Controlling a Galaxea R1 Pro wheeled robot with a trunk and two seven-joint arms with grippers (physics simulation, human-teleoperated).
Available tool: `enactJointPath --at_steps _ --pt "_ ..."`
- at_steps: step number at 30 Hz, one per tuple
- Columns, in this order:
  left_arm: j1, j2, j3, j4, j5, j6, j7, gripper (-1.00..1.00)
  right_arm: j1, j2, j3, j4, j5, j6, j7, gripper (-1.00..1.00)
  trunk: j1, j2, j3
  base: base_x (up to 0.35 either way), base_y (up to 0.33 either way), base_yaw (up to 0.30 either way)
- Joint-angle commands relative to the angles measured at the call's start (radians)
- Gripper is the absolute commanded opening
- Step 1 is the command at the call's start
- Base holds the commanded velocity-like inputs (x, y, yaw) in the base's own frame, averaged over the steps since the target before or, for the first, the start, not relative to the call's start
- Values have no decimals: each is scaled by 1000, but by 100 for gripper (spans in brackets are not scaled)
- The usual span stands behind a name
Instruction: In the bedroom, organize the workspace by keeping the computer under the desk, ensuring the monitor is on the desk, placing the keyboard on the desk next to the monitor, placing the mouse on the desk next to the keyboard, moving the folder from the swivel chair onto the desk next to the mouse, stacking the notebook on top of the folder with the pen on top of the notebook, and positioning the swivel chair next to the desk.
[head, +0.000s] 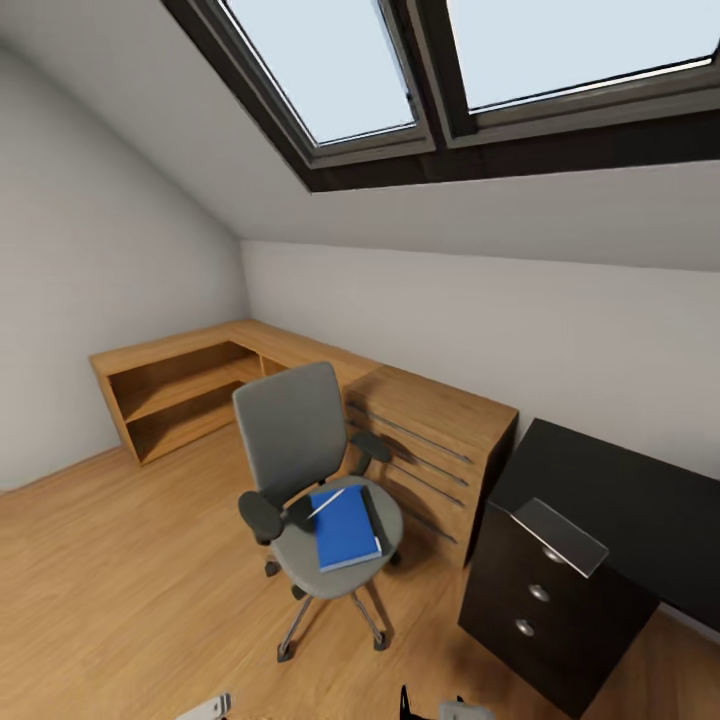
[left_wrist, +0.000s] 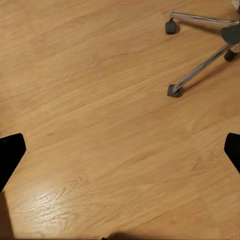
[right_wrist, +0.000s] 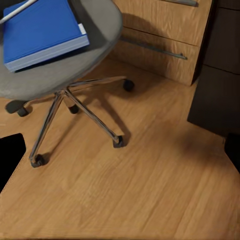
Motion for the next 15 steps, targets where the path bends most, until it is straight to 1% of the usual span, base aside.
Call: enactJointPath --at_steps 1,4,7,13,15 --pt "-2 2 -7 0 10 -9 6 100 -1 0 9 1 -3 -3 -8 100 0 -1 -1 -20 141 200" --pt "-2 2 -6 7 10 -9 5 100 -1 0 9 1 -3 -3 -8 100 0 -1 0 -13 166 173" --pt "-2 2 -5 19 8 -9 4 100 -1 0 10 2 -2 -4 -8 100 0 -1 3 -3 133 66" --pt "-2 1 -5 24 8 -8 4 100 -1 0 10 2 -3 -5 -8 100 0 -1 6 0 12 -2" --pt "-2 4 5 24 9 -16 5 100 -1 0 10 2 -2 -6 -8 100 0 -1 7 0 0 0"
